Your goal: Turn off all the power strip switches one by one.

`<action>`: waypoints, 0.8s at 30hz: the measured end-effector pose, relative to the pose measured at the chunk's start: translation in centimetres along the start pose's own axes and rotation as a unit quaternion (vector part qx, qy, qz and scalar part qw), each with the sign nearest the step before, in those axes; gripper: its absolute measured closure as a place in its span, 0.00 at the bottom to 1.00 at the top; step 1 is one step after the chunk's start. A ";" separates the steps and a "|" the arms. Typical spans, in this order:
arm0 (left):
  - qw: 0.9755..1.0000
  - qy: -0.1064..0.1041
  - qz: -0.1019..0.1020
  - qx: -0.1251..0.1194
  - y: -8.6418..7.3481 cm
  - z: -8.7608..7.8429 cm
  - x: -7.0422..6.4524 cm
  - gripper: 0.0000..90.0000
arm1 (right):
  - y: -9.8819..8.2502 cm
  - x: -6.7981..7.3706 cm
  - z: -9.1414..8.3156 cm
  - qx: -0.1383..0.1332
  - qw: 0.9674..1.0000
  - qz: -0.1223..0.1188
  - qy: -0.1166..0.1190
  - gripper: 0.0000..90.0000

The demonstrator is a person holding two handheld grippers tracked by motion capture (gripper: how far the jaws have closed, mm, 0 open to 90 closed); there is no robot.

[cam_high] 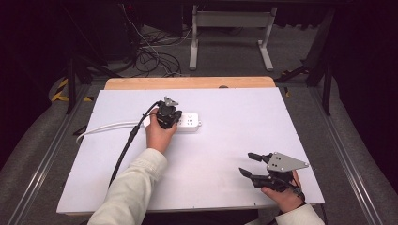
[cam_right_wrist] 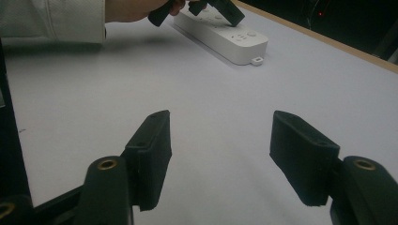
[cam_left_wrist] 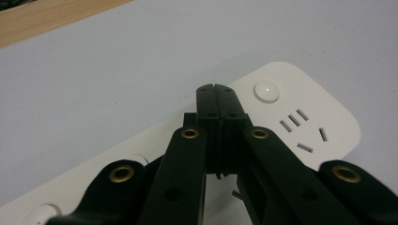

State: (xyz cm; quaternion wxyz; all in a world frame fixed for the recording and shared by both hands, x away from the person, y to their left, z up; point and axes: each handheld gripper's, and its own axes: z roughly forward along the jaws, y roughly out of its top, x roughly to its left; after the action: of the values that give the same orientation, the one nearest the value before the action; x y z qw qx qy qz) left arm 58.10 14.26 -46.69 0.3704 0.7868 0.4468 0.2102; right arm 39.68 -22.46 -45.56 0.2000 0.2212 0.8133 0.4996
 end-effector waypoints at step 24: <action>1.000 0.008 0.002 -0.001 0.0 0.1 -0.2 1.00 | 0.0 0.2 0.1 0.003 1.000 -0.005 0.005 0.44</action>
State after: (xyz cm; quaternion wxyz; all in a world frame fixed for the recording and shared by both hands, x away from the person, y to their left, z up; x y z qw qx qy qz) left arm 58.00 14.05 -46.75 0.3674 0.7855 0.4478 0.2178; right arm 39.59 -22.31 -45.59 0.1974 0.2154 0.8171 0.4970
